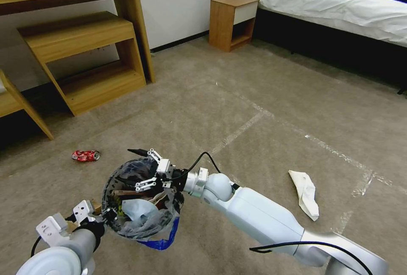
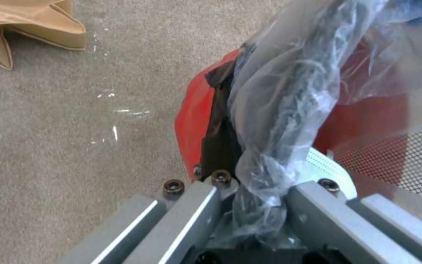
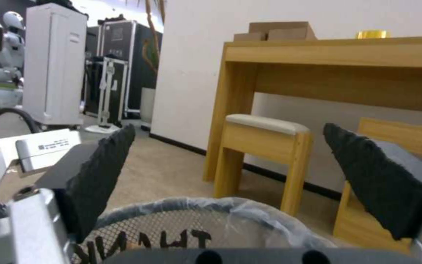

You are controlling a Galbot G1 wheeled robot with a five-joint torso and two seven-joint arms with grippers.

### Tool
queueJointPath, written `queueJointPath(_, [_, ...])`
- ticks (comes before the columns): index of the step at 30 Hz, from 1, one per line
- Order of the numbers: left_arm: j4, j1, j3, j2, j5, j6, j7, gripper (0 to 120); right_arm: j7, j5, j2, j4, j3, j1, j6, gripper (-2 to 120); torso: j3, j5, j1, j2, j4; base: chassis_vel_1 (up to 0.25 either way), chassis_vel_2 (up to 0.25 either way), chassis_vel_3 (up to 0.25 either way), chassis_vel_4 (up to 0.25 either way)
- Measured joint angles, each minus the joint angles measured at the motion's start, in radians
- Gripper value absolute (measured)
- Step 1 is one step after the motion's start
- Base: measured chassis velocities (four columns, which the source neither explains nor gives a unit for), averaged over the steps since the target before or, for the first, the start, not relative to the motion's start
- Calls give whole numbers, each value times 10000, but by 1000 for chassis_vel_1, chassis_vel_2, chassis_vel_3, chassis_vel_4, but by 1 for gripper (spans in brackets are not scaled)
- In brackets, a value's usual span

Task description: Pick up the trash bin and place the garbage on the floor into it.

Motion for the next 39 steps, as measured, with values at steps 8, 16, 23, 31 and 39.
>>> queueJointPath(8, [47,-46,-47,155,-123,0,-56,0,223,820,-705,1028,932,769,-441,100,0,1,0,0,0,0,0,0,0])
queueJointPath(16, [173,-181,-50,222,-231,0,-82,0,829,1824,-2010,1865,2545,1725,-1264,100,0,1,0,1,1,0,0,0,0])
queueJointPath(23, [261,-278,-88,459,-379,0,41,0,1487,1816,-3380,1910,4344,1293,-2070,100,0,5,0,0,0,0,0,0,0])
queueJointPath(31, [364,-450,6,620,-403,0,235,0,2419,868,-4625,1803,6666,-407,-3118,100,0,5,0,0,-1,0,0,0,0])
queueJointPath(39, [418,-606,54,934,-456,0,551,0,3578,144,-5698,1013,7926,-1800,-4455,100,-2,2,0,0,-1,0,0,0,0])
